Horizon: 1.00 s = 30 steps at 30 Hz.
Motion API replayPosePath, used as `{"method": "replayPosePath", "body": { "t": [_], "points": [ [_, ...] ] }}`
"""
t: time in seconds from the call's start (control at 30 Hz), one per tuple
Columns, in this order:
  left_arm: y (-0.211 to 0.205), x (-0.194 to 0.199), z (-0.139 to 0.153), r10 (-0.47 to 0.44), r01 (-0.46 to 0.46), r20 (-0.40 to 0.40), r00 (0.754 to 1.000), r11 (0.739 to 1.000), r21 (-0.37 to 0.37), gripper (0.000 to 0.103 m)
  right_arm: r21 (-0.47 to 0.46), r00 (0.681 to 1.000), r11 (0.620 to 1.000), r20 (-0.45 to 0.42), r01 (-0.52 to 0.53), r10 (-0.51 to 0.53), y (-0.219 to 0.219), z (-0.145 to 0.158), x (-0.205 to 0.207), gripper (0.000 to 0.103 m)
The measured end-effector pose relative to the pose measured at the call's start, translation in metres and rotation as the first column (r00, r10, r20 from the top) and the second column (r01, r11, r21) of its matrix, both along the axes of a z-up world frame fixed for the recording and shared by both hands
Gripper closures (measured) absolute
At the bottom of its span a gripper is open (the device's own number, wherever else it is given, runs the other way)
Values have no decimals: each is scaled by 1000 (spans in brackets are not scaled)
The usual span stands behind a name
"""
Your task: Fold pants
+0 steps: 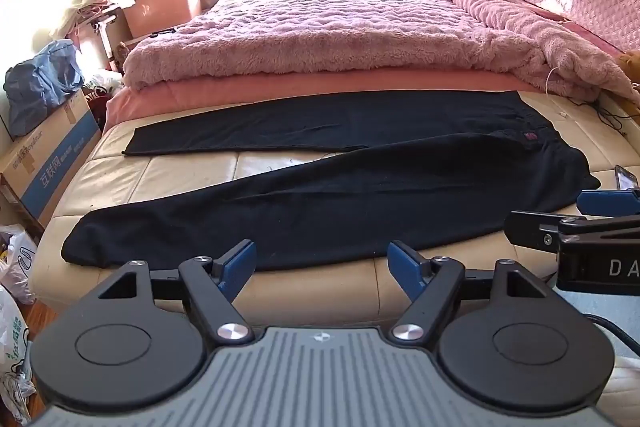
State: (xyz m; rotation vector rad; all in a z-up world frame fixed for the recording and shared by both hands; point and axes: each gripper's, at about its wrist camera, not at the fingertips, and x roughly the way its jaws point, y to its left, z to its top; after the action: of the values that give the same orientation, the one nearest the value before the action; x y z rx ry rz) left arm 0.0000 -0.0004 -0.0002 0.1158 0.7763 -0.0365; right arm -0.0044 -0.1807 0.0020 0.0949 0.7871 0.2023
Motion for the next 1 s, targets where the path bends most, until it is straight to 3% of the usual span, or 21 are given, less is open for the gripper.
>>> {"method": "replayPosePath", "body": {
  "t": [0.33,0.7,1.0],
  "points": [
    [6,-2,-4,7,-7,-5,1000,1000,-11,15,4,1000,1000,-3,-1,1,-1,1,1,20],
    [4,0,-4,26,-27,-17,1000,999,-25,15,6,1000,1000,-9,-8,8,23,-22,-13,20],
    [5,-1,-4,26,-27,-18,999,999,-26,15,11,1000,1000,-15,-10,11,17,-15,-7,20]
  ]
}}
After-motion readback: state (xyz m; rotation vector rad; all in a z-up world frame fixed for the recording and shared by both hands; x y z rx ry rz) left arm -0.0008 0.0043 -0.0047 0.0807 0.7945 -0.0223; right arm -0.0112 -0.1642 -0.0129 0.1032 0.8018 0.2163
